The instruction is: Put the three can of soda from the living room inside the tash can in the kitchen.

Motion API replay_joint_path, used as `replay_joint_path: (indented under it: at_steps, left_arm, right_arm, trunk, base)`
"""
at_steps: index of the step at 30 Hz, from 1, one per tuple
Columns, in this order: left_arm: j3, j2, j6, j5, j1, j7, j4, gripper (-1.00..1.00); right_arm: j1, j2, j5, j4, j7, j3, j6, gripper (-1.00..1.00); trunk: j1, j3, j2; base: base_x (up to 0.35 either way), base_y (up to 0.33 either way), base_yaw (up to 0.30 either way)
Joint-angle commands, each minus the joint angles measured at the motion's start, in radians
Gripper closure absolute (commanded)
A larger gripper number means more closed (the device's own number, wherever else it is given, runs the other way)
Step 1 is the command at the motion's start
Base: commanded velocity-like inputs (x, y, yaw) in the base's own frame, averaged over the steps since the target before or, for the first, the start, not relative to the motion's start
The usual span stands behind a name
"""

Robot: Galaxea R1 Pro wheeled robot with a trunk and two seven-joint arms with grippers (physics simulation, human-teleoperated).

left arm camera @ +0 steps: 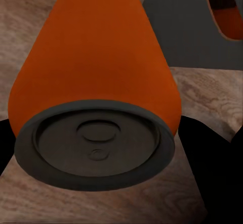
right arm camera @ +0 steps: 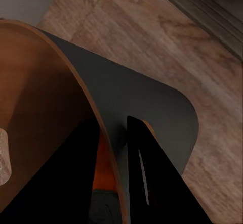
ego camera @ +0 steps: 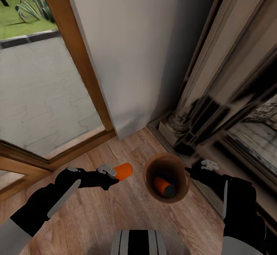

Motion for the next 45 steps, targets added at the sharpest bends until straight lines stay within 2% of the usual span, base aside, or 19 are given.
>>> replay_joint_path:
  at_steps: [1, 12, 45]
  left_arm:
    - [0.000, 0.000, 0.000, 0.000, 0.000, 0.000, 0.000, 1.00]
    - [0.000, 0.000, 0.000, 0.000, 0.000, 0.000, 0.001, 1.00]
    - [0.000, 0.002, 0.002, 0.000, 0.000, 0.000, 0.000, 1.00]
  right_arm:
    - [0.000, 0.000, -0.020, 0.000, 0.002, 0.000, 0.011, 1.00]
    - [0.000, 0.000, -0.020, 0.001, 0.002, 0.001, 0.010, 1.00]
    - [0.000, 0.000, -0.020, 0.001, 0.002, 0.000, 0.009, 1.00]
  trunk:
    - [0.000, 0.000, 0.000]
    - [0.000, 0.001, 0.000]
    - [0.000, 0.001, 0.000]
  base:
    - [0.000, 0.000, 0.064]
    - [0.000, 0.000, 0.036]
    - [0.000, 0.000, 0.251]
